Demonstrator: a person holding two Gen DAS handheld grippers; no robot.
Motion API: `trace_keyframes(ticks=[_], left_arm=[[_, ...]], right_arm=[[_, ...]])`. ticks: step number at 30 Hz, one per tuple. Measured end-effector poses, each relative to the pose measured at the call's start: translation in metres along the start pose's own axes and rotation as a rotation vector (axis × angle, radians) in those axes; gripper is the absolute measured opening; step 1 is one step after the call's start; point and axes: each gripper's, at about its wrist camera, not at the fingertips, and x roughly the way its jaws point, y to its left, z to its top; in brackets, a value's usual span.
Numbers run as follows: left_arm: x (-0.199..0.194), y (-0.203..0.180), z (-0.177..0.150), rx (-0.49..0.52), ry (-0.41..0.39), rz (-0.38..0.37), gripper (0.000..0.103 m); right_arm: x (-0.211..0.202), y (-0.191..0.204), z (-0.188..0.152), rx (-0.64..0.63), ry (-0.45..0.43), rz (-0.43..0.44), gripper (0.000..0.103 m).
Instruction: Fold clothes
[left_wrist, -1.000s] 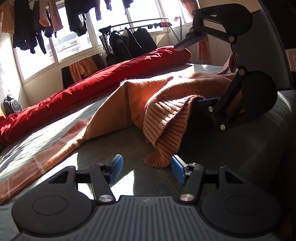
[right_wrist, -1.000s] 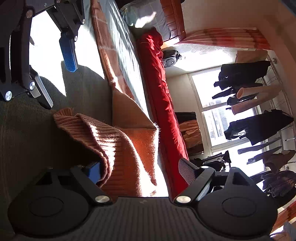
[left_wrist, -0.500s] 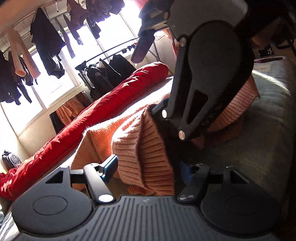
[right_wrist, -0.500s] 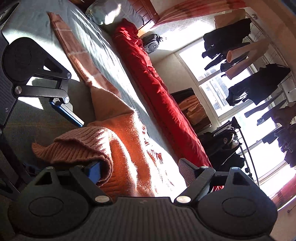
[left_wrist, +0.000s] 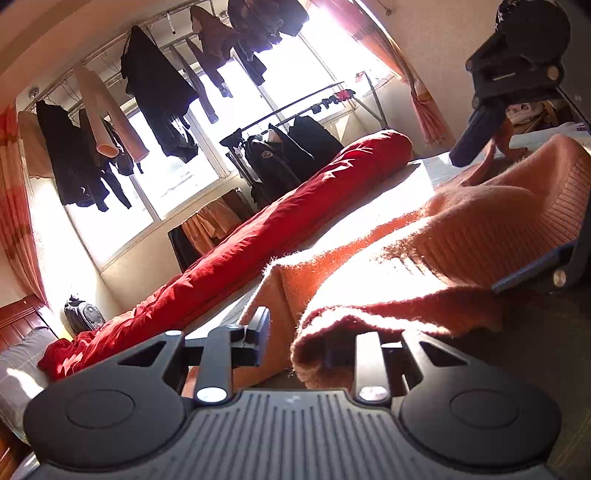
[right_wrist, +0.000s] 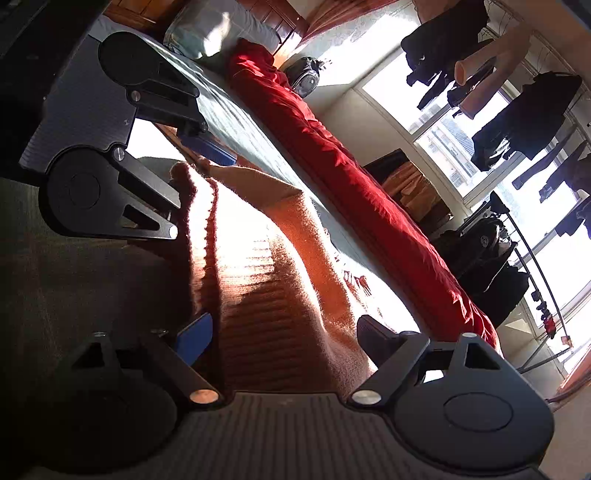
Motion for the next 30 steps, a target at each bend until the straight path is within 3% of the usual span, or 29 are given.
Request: trace_keyframes(ticks=[6,13,18,25,27,30], left_arm=[[0.0,0.014,0.019,-0.037,-0.028,-0.025,0.02],[0.003,0.032,0.038,-0.061,-0.061,-0.047,0.02],[0.001,0.039,0.037,-0.059,-0.057,-0.051,0.02],[-0.003,0.025,0.017,0.003,-0.02,-0.11,0.026],[-0.002,0.014,0.012,0.047,-0.011,-0.12,0.026],[0.003,0.0,0.008,0.093,0.013,-0.129,0.026]], right_arm=[[0.0,0.018,-0.012,0.034,0.027,-0.059,0.088],[0.024,0.043,0.004,0.075,-0.004,-0.168,0.096],[0.048,0.048,-0.008,0.021,0.107,-0.323,0.095],[0.012,0.022,-0.044,-0.084,0.175,-0.507,0.095],[0.003,0.011,-0.049,-0.08,0.178,-0.526,0.093],[-0.002,-0.001,-0.049,0.0,0.175,-0.421,0.076]])
